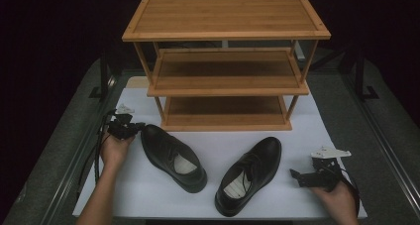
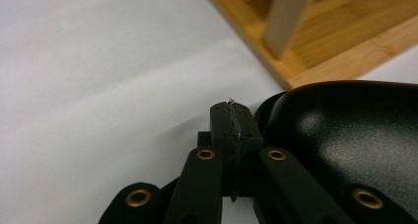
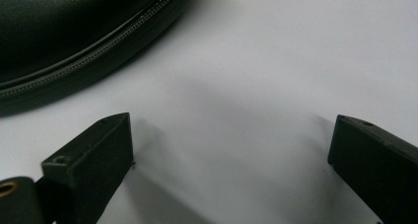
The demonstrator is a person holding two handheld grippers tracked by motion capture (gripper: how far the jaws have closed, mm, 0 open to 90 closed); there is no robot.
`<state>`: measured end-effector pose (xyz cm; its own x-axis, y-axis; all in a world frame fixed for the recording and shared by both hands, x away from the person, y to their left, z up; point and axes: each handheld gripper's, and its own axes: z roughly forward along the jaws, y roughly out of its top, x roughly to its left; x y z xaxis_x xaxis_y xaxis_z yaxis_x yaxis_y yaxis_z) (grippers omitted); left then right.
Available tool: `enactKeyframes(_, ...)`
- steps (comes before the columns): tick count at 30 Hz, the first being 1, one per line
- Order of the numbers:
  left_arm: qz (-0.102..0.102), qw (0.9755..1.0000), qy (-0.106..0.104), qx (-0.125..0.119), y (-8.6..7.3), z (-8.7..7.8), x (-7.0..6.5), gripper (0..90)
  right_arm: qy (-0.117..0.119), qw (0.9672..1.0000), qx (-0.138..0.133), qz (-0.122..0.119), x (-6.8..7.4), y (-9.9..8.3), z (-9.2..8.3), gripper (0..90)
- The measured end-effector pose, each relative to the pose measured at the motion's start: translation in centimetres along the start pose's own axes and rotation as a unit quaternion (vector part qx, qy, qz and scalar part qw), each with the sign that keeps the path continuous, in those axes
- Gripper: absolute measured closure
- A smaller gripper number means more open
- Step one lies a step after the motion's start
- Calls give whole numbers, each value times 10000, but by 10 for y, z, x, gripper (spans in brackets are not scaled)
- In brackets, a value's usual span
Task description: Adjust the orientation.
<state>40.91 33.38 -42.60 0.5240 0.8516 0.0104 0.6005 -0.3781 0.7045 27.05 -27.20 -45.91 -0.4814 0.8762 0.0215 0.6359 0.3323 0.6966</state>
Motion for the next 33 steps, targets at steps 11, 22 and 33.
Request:
enactKeyframes(11, 213, 9995, -233, -71, 0, 1, -21, 900, -2, 10000, -2, 0, 0, 0, 0, 28)
enactKeyframes(22, -18, 9993, -359, -110, -36, -45, -28, 900, -3, 10000, 2, 1, 0, 0, 0, 28)
enactKeyframes(33, 242, 9938, -1087, 38, -73, -63, -77, 900, -9, 10000, 6, 6, 0, 0, 0, 28)
